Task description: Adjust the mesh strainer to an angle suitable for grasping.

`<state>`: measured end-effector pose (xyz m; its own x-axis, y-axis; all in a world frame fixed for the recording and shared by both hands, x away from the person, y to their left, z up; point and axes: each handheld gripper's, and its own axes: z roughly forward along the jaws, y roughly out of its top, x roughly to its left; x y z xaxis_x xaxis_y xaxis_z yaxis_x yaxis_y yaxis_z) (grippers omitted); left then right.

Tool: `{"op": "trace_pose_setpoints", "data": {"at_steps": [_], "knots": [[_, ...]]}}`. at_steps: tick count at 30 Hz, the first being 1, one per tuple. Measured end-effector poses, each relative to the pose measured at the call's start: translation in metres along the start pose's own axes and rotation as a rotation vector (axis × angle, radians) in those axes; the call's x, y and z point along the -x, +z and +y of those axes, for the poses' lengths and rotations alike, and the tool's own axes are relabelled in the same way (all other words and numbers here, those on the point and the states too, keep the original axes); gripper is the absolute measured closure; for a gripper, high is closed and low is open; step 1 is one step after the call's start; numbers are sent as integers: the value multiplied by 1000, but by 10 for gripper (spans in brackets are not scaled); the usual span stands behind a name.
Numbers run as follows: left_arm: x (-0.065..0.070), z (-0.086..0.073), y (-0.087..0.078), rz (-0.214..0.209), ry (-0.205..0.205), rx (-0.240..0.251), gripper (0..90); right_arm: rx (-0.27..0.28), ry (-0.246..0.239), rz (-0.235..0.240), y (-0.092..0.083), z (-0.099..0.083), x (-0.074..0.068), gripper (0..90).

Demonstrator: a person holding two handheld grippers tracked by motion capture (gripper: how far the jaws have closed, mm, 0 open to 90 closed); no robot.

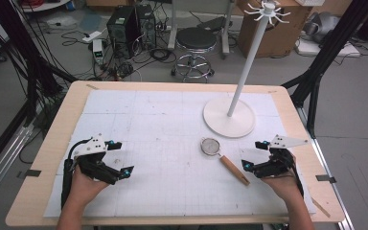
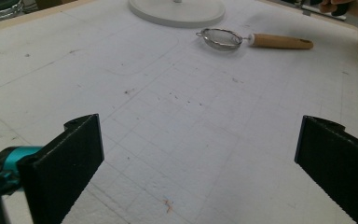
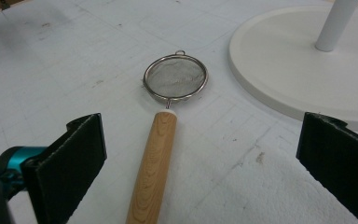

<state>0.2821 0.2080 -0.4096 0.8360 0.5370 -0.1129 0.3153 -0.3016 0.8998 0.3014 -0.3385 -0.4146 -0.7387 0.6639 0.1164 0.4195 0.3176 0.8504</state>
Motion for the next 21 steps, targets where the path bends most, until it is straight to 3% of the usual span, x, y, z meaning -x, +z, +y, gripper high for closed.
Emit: {"op": "trace_pose_setpoints", "data": {"at_steps": [5,12,21], "knots": [[1,0,5,-7,2,-11,17,-16,6,-8,0,-1,0,3],[2,-1,5,-12,11,-13,17,-42,-25,-23,2,4,-9,3],[3,-1,0,-1,10,-4,17,-126,-67,-59,17,7,-18,50]]}}
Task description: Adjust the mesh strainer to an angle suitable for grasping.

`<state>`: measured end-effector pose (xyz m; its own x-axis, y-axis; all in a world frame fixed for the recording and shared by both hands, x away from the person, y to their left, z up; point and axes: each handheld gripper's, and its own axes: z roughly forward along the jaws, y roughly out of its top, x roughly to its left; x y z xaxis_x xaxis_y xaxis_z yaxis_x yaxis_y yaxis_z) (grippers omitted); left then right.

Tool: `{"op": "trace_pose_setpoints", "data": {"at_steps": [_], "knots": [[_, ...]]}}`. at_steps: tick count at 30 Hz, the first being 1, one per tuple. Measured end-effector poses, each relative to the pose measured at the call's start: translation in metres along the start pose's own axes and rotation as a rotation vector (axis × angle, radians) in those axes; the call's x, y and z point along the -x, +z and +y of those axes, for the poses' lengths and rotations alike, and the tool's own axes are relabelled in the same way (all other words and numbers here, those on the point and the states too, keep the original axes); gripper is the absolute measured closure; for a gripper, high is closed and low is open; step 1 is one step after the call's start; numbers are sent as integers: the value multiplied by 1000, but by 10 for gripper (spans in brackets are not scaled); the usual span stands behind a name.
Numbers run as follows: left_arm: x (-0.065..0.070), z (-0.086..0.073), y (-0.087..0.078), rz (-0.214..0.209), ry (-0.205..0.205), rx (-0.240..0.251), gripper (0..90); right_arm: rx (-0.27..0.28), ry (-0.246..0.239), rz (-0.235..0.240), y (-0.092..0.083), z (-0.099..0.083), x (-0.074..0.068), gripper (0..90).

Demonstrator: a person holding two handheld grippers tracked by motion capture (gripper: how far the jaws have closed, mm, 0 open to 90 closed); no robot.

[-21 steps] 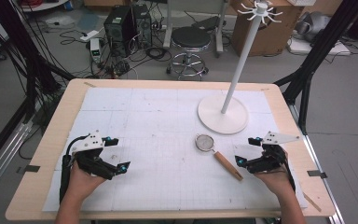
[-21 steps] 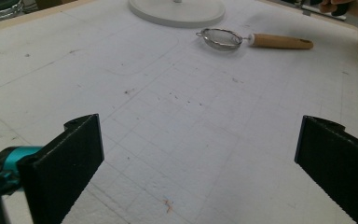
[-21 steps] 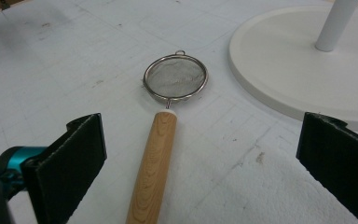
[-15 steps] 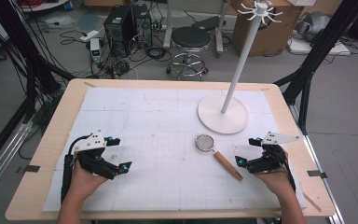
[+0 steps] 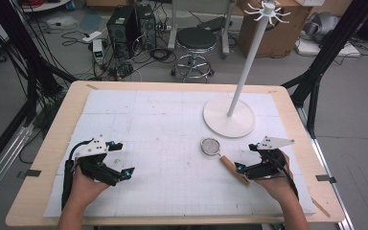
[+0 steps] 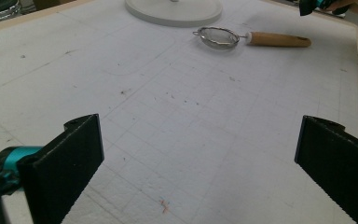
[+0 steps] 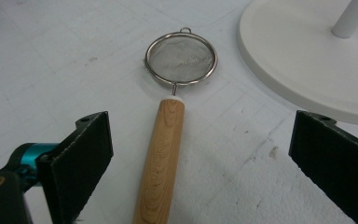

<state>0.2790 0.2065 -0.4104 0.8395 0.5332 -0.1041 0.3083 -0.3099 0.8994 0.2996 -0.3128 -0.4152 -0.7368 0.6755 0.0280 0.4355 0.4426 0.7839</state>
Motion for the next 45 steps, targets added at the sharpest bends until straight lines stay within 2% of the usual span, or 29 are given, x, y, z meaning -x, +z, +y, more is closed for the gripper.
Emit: {"op": "trace_pose_setpoints", "data": {"at_steps": [4,11,12,14,16,22,26,31,34,44,45], "knots": [[0,-1,1,-1,-4,-2,17,-31,-2,-12,4,0,-1,148],[-1,-2,2,-6,-1,-12,17,-84,-17,-3,10,1,-5,173],[0,-2,2,-6,-4,-10,17,-107,-27,8,13,1,-7,211],[0,-1,3,-4,-3,-12,17,-129,-39,9,16,1,-9,239],[0,-1,3,-4,-2,-11,17,-142,-54,16,18,1,-10,313],[0,-2,3,-7,-2,-15,17,-169,-48,9,20,1,-12,357],[0,-2,4,-5,-6,-18,17,-217,-72,19,26,1,-16,407],[-1,-2,5,-10,-4,-21,17,-249,-88,17,30,1,-19,449],[0,-3,5,-13,-8,-20,17,-276,-99,17,32,0,-20,516],[-1,-3,5,-13,-7,-27,17,-291,-105,31,33,0,-20,582],[-1,-3,5,-14,-7,-27,17,-291,-105,26,33,0,-19,612]]}}
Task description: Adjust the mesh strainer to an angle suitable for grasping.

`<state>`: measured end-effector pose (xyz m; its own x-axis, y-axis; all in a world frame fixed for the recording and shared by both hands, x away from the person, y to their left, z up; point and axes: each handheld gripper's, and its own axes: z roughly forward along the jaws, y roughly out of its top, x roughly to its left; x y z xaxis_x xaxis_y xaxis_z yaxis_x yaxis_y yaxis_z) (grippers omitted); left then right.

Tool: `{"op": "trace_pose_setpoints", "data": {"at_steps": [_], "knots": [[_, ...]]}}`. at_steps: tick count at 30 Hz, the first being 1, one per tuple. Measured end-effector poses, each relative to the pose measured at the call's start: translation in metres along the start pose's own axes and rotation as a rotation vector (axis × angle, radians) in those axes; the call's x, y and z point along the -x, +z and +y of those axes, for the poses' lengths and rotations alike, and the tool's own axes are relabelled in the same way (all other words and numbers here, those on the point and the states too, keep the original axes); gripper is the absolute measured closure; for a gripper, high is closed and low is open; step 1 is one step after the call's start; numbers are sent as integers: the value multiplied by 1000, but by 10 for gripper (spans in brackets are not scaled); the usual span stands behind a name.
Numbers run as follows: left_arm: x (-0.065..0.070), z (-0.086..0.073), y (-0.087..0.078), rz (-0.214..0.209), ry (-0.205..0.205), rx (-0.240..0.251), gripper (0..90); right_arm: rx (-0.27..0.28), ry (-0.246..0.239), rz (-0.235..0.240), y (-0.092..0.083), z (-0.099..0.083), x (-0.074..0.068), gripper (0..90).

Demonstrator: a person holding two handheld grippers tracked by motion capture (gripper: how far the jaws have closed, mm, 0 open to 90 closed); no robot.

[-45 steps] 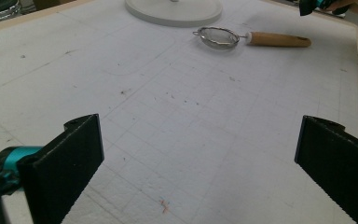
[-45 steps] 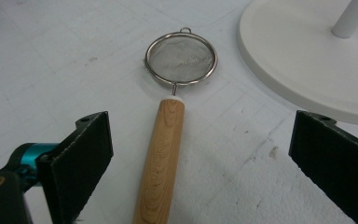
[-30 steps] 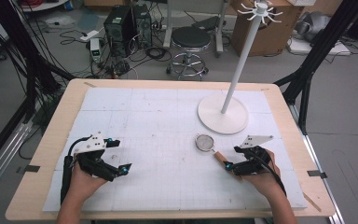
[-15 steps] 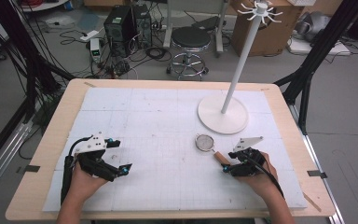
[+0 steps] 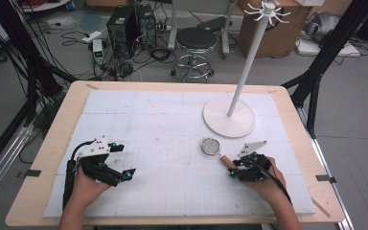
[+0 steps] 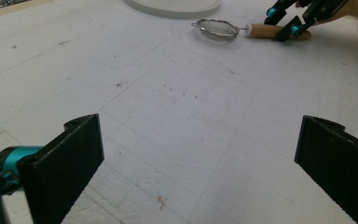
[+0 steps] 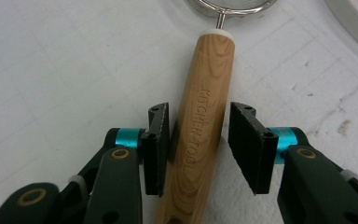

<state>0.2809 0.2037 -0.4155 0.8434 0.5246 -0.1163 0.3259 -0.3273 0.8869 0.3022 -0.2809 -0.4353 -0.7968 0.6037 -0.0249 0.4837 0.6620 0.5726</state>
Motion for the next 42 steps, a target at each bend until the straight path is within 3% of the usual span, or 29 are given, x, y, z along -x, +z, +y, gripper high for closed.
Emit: {"op": "trace_pose_setpoints", "data": {"at_steps": [8,11,19,37,42], "knots": [[1,0,1,-2,-4,2,17,-6,10,10,-1,0,1,668],[0,0,1,-5,2,-1,18,-4,-20,11,0,1,0,676],[1,0,2,-6,0,-3,17,14,-20,44,-3,1,-1,696],[1,0,3,-8,2,-5,17,29,-123,178,16,23,-32,698],[1,0,2,-7,1,-5,17,43,-147,155,18,25,-37,683]]}}
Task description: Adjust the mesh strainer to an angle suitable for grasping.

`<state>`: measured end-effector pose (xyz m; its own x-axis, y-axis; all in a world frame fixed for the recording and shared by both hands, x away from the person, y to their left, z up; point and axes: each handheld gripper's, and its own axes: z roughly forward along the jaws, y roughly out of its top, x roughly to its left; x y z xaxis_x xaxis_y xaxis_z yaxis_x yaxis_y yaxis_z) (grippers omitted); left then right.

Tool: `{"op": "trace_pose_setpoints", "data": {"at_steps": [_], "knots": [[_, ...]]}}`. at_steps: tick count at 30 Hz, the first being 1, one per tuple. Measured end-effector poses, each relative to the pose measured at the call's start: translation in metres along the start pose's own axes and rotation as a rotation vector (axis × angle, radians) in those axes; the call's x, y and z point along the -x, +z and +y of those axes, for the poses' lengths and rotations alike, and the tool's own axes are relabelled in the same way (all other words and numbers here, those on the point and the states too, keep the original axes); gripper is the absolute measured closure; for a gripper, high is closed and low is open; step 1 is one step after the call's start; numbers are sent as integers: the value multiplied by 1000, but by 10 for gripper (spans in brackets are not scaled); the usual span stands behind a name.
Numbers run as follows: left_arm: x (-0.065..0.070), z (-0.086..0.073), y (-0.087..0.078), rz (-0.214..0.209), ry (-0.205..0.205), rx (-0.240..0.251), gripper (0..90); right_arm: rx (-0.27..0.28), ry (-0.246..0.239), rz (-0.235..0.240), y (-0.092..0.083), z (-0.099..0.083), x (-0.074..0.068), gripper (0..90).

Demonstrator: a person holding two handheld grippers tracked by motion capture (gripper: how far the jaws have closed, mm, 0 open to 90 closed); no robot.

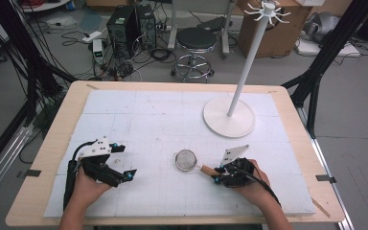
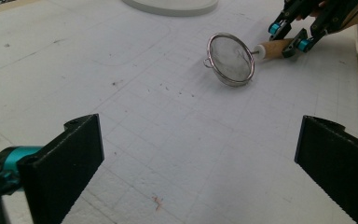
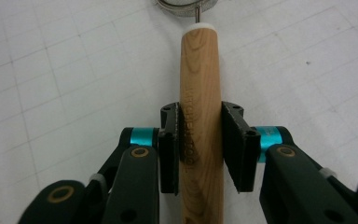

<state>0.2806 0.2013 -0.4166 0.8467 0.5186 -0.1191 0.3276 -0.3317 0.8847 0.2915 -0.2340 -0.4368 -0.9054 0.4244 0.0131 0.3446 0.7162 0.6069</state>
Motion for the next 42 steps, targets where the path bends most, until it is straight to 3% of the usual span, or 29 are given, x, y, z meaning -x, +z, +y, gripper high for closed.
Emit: {"op": "trace_pose_setpoints", "data": {"at_steps": [2,4,7,8,12,21,32,42], "knots": [[0,0,0,-1,3,2,17,-10,14,-20,1,-1,0,639],[0,0,-1,0,-1,3,17,0,33,-56,2,-2,1,528],[0,0,-1,2,-3,5,17,2,24,-64,2,-2,1,534],[0,0,-1,3,-3,5,17,-5,11,-54,2,-1,0,614],[0,0,-1,2,-3,3,17,-8,6,-27,2,0,0,676],[0,0,3,-3,-4,-8,18,23,14,26,4,4,1,695],[0,-1,1,-2,0,-4,18,33,-102,124,30,35,-23,698],[0,-1,1,0,-1,-5,18,28,-138,148,42,52,-29,698]]}}
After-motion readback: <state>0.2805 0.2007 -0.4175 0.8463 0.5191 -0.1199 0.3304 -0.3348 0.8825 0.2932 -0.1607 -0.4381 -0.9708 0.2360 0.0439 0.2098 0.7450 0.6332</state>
